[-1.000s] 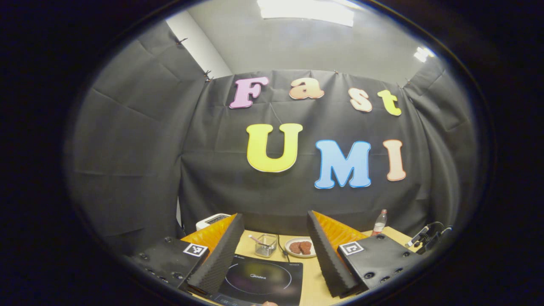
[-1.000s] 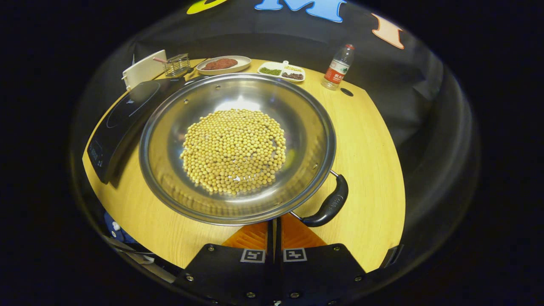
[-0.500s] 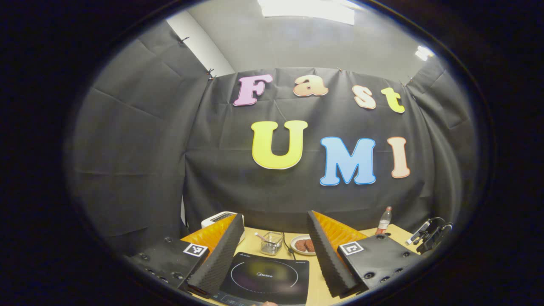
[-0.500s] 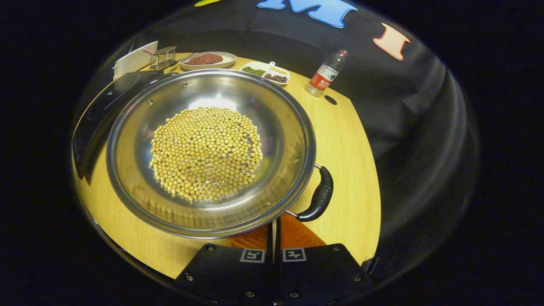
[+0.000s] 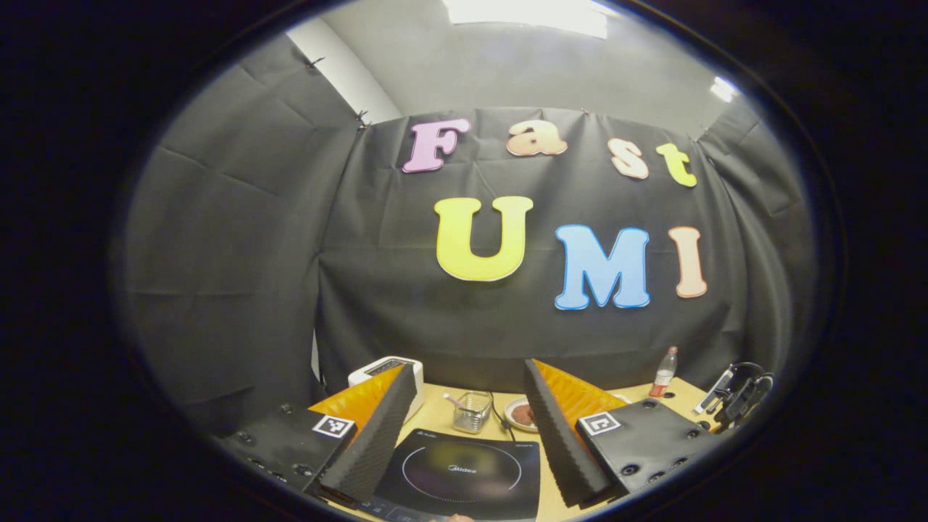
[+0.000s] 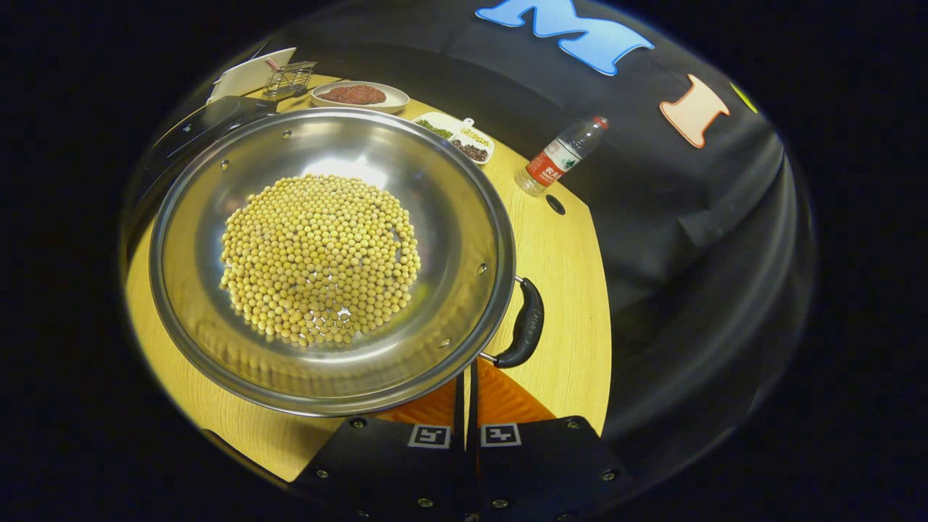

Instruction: First push the handle of the pot to place it horizontally, then grasp the pot with both hands and set it on the induction cooktop.

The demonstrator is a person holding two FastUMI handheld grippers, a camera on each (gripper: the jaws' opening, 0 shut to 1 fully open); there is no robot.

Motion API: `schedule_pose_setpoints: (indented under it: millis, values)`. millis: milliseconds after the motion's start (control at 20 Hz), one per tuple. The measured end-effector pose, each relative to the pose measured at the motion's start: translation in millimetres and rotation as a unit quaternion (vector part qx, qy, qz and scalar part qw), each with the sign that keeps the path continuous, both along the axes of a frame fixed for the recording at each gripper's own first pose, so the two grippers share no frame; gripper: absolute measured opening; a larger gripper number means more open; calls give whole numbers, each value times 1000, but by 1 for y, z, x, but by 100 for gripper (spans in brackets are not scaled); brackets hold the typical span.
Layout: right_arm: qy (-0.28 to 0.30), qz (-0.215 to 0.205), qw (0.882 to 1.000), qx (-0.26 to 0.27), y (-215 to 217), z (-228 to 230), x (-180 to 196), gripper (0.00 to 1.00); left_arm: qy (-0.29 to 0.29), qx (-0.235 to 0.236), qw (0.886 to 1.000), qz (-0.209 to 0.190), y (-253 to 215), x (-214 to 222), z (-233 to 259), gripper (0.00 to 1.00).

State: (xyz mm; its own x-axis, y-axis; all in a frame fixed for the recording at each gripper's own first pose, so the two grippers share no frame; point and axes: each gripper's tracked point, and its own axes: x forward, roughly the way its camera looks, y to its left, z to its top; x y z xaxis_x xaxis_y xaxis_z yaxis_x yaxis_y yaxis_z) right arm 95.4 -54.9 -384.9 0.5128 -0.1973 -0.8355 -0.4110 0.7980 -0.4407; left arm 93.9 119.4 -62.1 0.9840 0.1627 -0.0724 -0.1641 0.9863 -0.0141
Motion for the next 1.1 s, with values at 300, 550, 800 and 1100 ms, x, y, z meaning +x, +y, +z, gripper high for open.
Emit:
schedule_pose_setpoints:
  millis: [300, 550, 800, 1100]
  values:
    - [-26, -37, 999, 6, -12, 12, 14, 8, 12, -5, 1000, -18, 4, 24, -16, 99]
    - [-79, -120, 988, 48, -26, 42, 13, 62, 27, -22, 997, -65, -7, 53, -35, 99]
    - [-147, -184, 964, 125, -17, 79, 11, 97, 52, -22, 990, -127, -41, 81, -53, 97]
    - [-193, -182, 946, 184, -2, 98, 11, 97, 94, -12, 979, -181, -106, 98, -88, 96]
